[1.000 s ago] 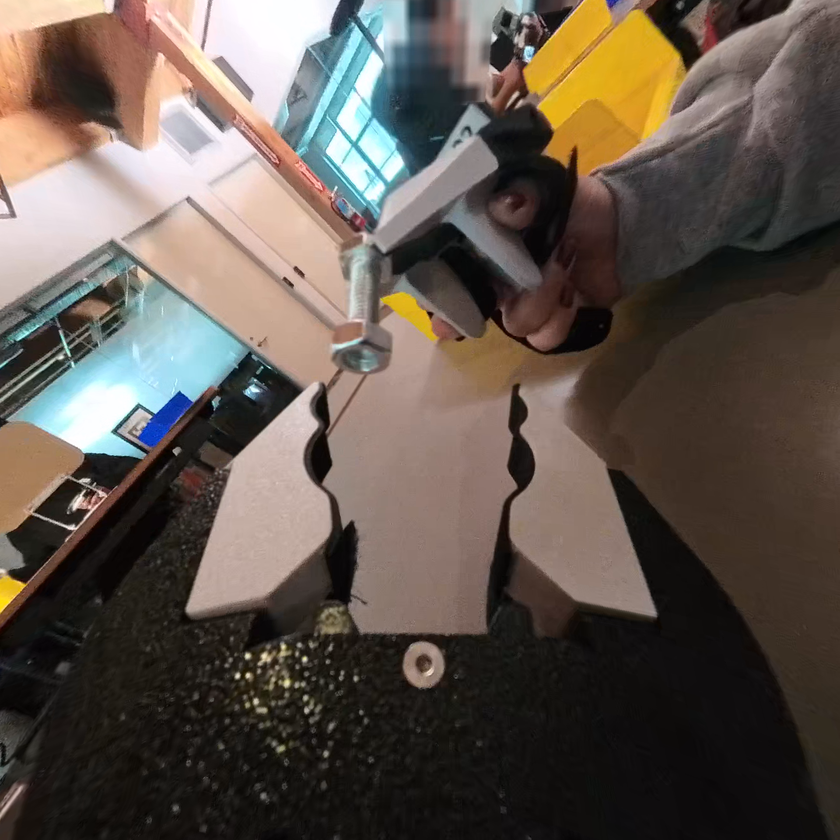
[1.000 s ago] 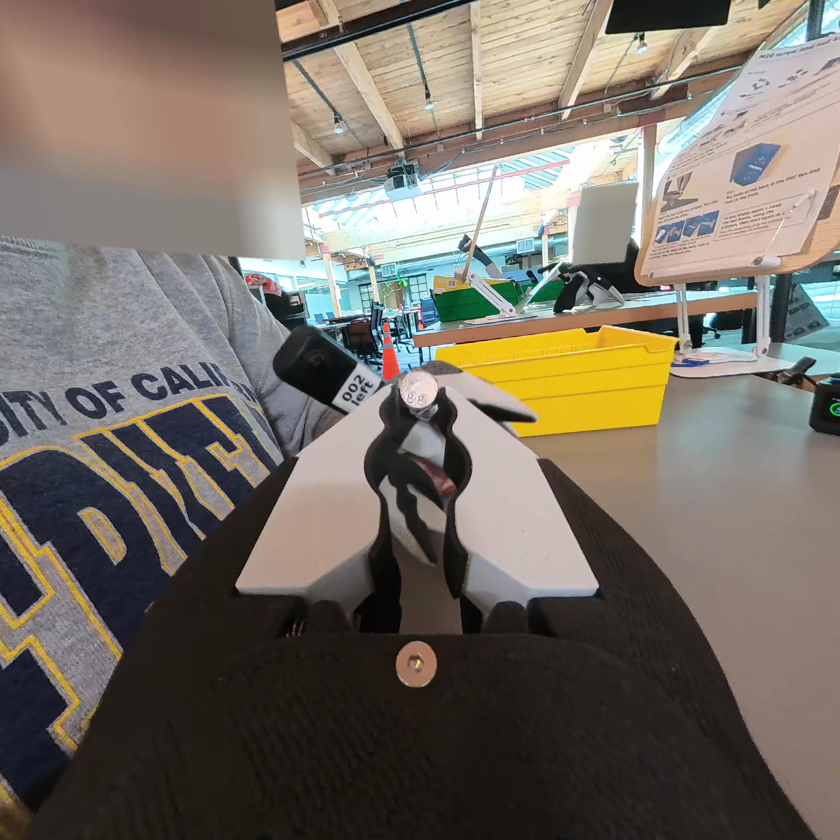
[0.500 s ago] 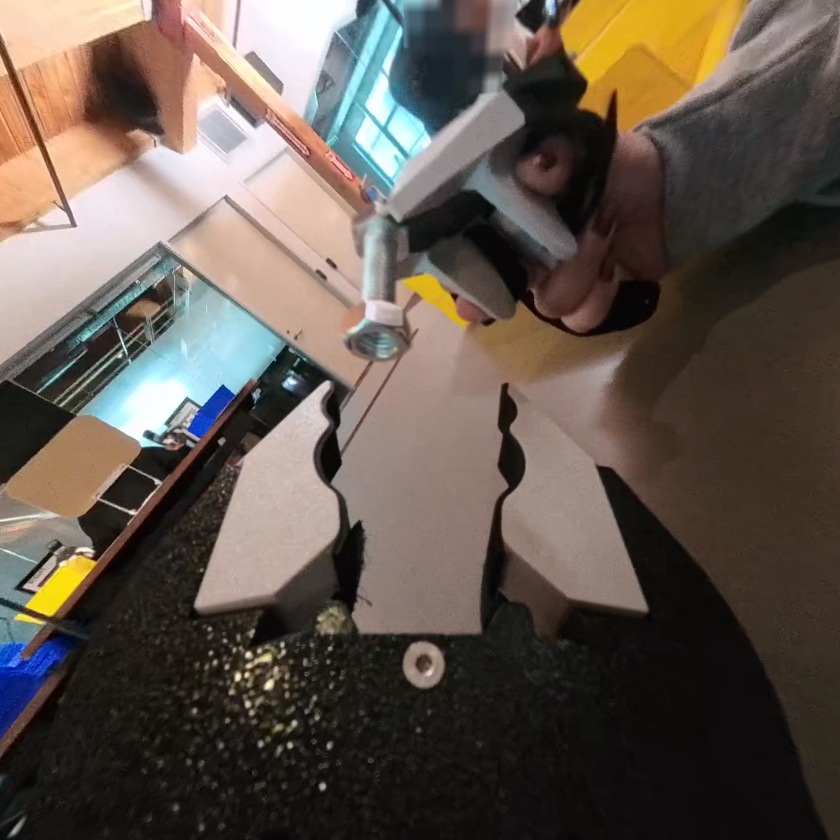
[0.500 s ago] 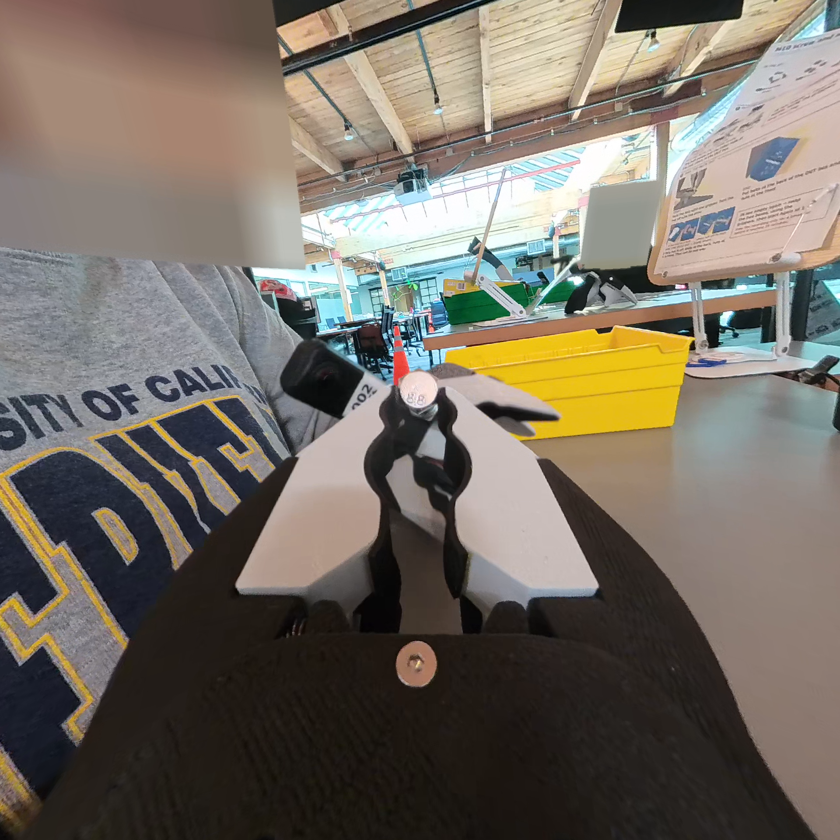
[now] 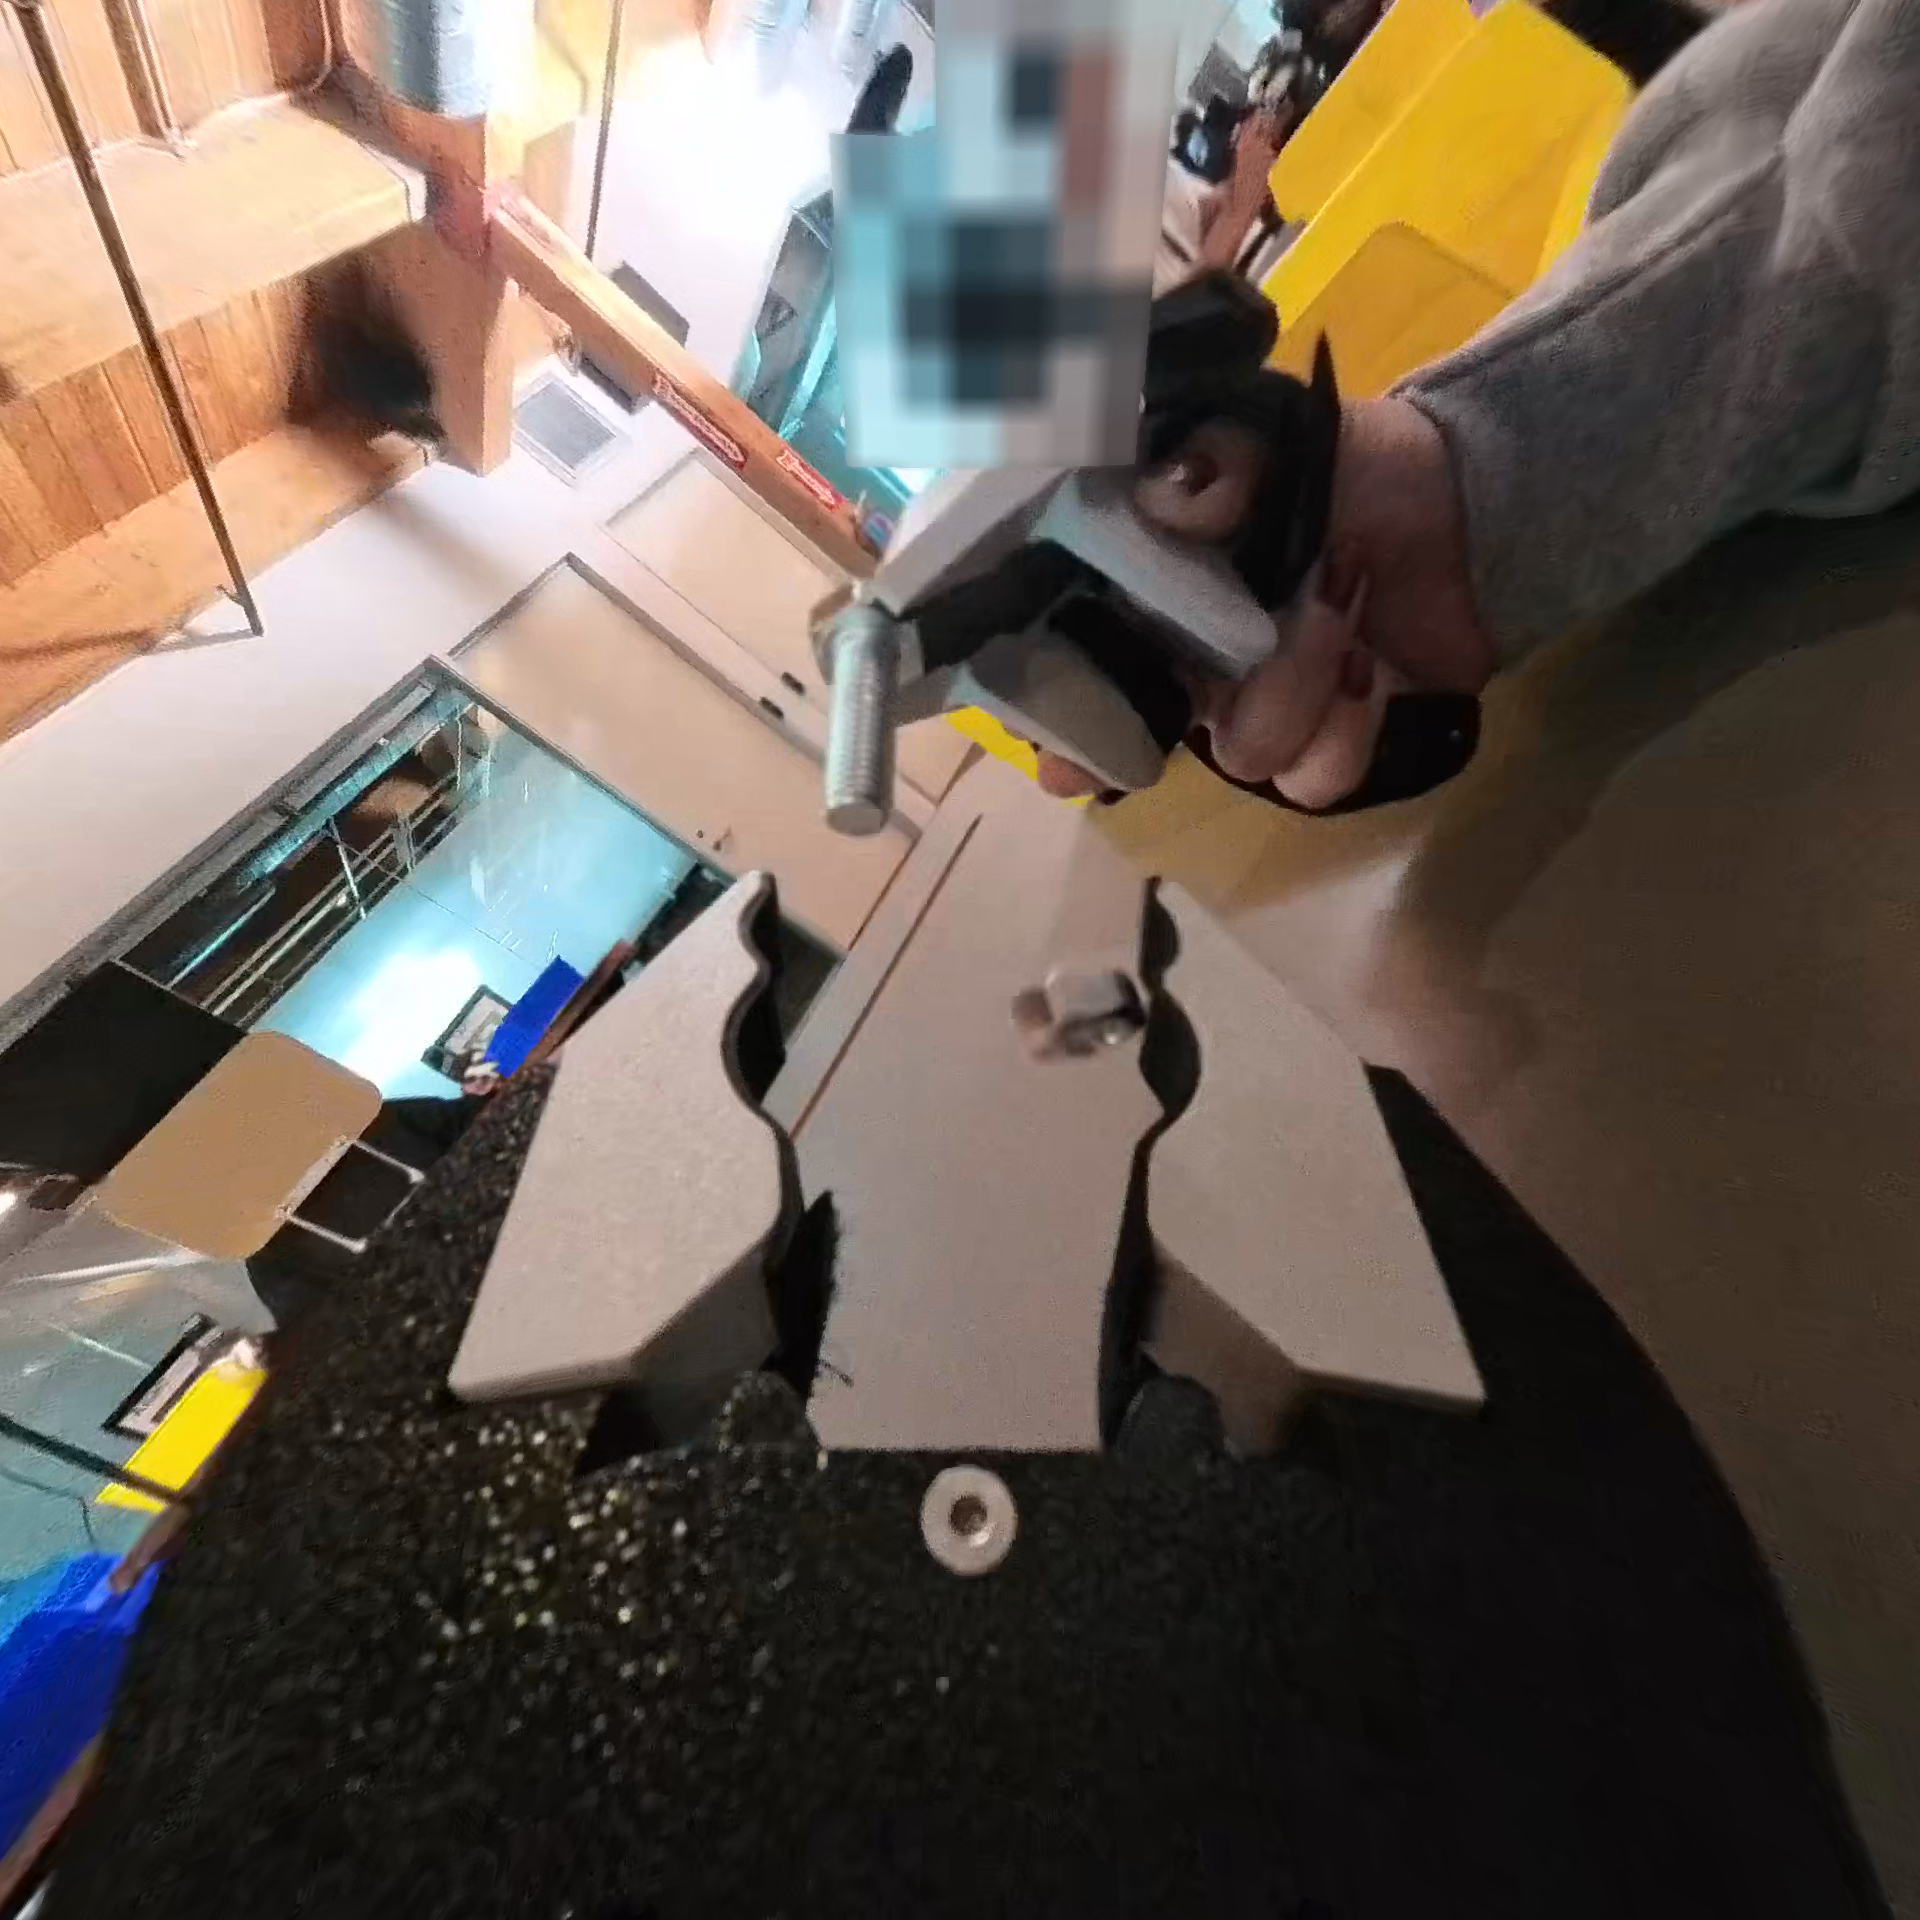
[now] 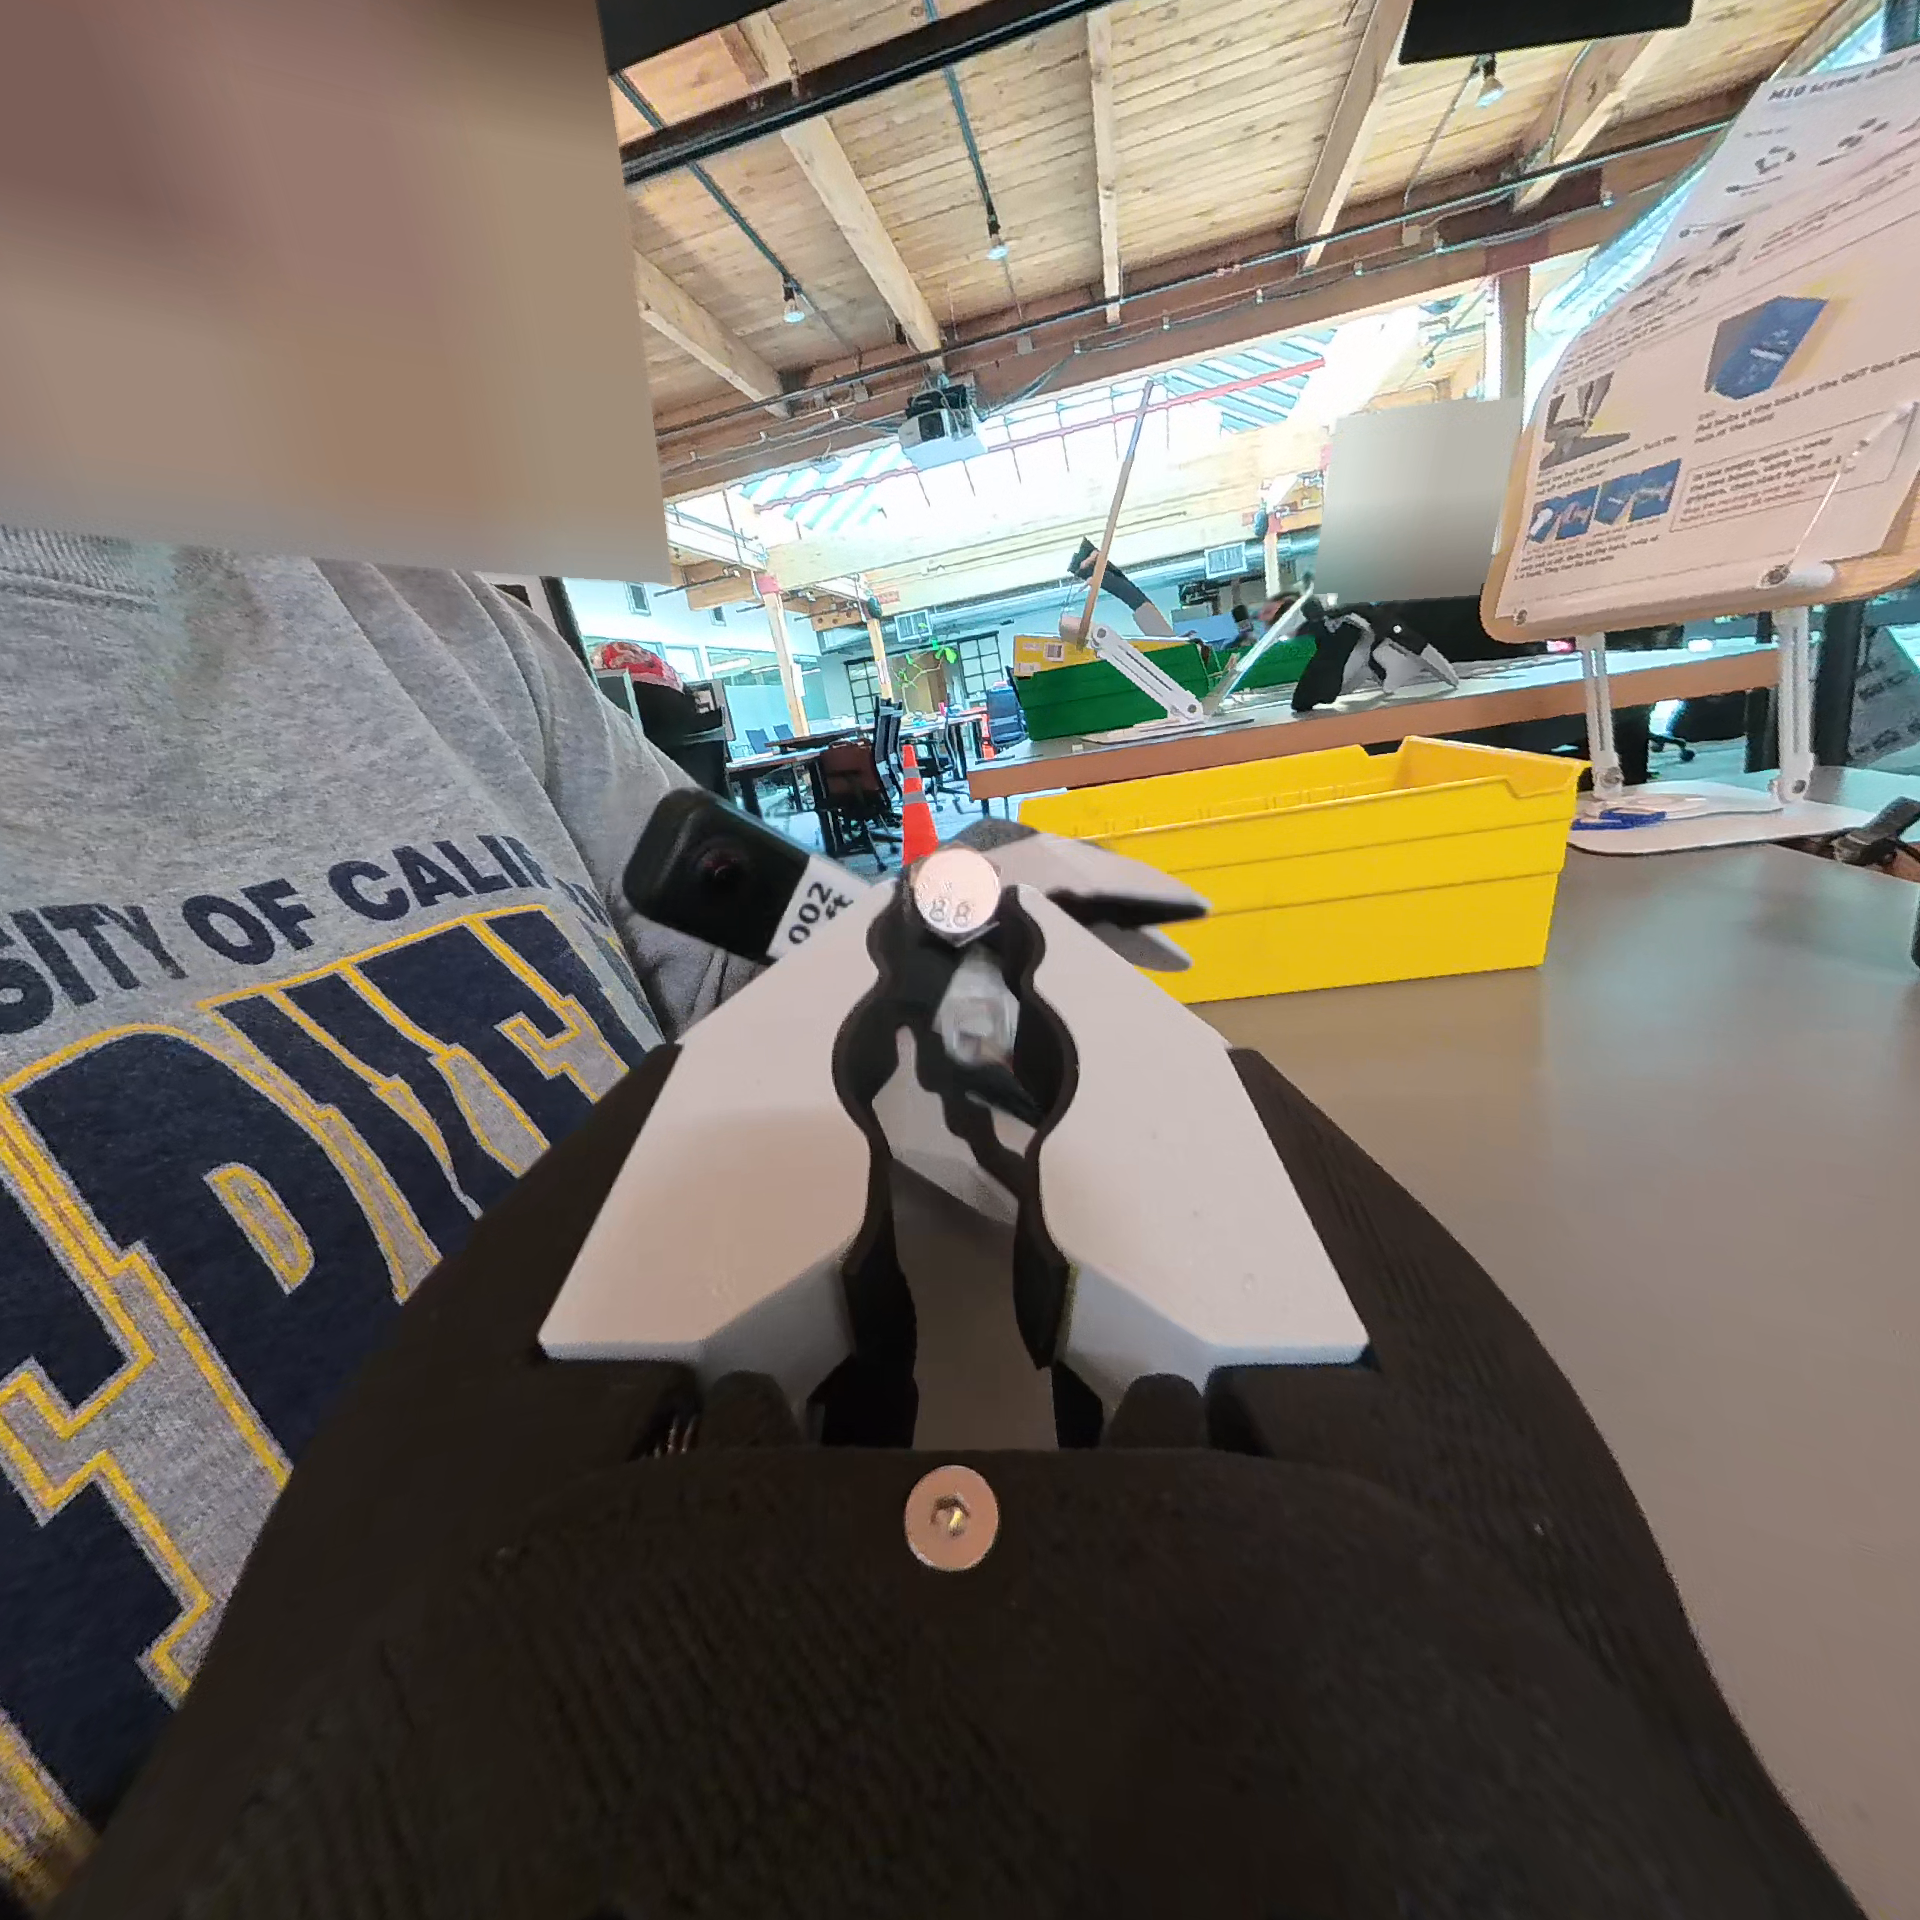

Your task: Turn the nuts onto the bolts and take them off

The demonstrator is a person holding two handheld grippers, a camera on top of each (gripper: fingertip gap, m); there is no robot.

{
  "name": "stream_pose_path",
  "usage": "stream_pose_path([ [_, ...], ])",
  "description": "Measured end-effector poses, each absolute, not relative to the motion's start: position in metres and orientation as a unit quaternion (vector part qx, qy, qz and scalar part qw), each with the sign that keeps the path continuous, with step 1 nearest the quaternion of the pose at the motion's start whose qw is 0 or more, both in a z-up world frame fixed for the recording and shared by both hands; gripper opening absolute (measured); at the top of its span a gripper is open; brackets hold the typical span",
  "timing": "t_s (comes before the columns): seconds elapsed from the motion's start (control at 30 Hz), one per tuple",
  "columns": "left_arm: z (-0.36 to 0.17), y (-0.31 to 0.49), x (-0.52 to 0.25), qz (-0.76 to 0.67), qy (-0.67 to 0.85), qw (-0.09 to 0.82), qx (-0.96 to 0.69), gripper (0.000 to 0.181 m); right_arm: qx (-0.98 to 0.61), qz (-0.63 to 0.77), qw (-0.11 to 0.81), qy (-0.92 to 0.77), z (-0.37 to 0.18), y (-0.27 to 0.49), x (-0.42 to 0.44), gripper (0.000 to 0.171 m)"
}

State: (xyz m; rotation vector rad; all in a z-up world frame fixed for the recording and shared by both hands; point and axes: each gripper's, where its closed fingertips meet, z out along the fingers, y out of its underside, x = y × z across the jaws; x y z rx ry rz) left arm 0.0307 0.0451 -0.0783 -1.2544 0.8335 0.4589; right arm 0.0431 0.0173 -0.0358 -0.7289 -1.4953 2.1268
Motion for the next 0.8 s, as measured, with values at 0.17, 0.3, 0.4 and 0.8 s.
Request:
stream_pose_path([
  [0.17,-0.078,0.040,0.034,0.215,0.384,0.705,-0.556,0.032,-0.269,0.764,0.220,-0.544,-0.039,0.018,0.042,0.015],
  [0.3,-0.095,0.050,0.018,0.168,0.359,0.672,-0.625,0.015,-0.282,0.757,0.231,-0.543,-0.042,0.024,0.039,0.014],
  [0.4,-0.100,0.053,-0.004,0.144,0.307,0.654,-0.676,0.021,-0.296,0.747,0.247,-0.541,-0.043,0.033,0.037,0.014],
  [0.8,-0.130,0.000,-0.076,0.042,0.054,0.561,-0.825,0.064,-0.345,0.718,0.274,-0.538,-0.052,0.050,0.028,0.015],
])
